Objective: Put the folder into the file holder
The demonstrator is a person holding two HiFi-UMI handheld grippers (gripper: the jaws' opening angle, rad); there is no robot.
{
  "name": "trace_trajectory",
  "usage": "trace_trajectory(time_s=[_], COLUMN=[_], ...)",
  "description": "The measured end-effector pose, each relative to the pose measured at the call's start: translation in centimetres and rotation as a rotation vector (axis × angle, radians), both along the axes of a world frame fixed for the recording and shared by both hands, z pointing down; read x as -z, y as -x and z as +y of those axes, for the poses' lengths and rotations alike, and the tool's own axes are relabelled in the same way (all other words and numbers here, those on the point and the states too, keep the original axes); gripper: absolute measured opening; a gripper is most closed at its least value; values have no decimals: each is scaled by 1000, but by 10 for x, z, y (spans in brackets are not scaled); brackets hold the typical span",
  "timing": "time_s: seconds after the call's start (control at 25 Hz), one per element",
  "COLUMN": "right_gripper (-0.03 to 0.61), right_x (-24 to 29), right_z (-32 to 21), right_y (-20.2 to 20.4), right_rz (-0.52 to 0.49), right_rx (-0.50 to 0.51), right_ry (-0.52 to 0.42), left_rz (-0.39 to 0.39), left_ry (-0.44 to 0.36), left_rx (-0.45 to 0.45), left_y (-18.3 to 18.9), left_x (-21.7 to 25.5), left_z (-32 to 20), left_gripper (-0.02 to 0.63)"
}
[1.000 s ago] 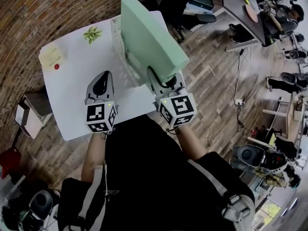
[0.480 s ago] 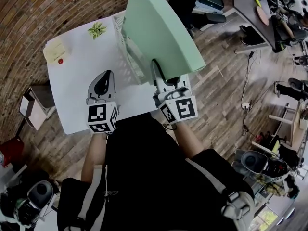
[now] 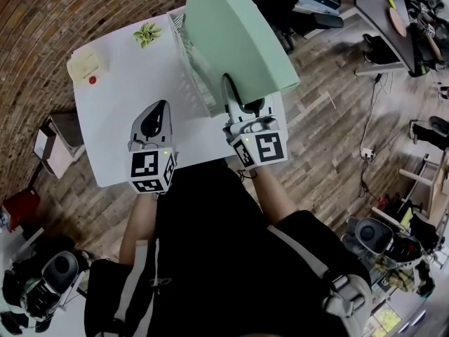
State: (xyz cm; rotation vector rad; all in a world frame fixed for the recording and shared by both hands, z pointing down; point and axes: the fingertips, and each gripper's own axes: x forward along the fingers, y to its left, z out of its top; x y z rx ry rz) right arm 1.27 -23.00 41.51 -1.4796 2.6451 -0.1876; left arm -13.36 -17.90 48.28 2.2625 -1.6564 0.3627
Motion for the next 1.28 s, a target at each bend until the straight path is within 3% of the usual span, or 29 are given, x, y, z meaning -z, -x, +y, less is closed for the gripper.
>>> trace_trajectory(time_s=[0.36,0.64,0.84,1.04,1.28], right_gripper=[147,201,233,306,315], right_x=[-5,-15,-13,1,-3], right_z=[-1,-5,-5,-2,-4], right_y=[7,17,27,40,42], right_rz=[38,198,252,323,356], right_rx=[5,52,131,208,242], right_ry=[5,149,276,333,402], left_rz=[8,41,62,82,104], left_ry=[-9,-7,-11,-11,-19], left_rx=[-12,-36,-52,-43,-13], left_y=[1,0,-6,-5,3], left_x=[3,2,4,4,2], left_z=[-4,-12,-16,-17,-17], left_gripper=[23,23,23,23,23])
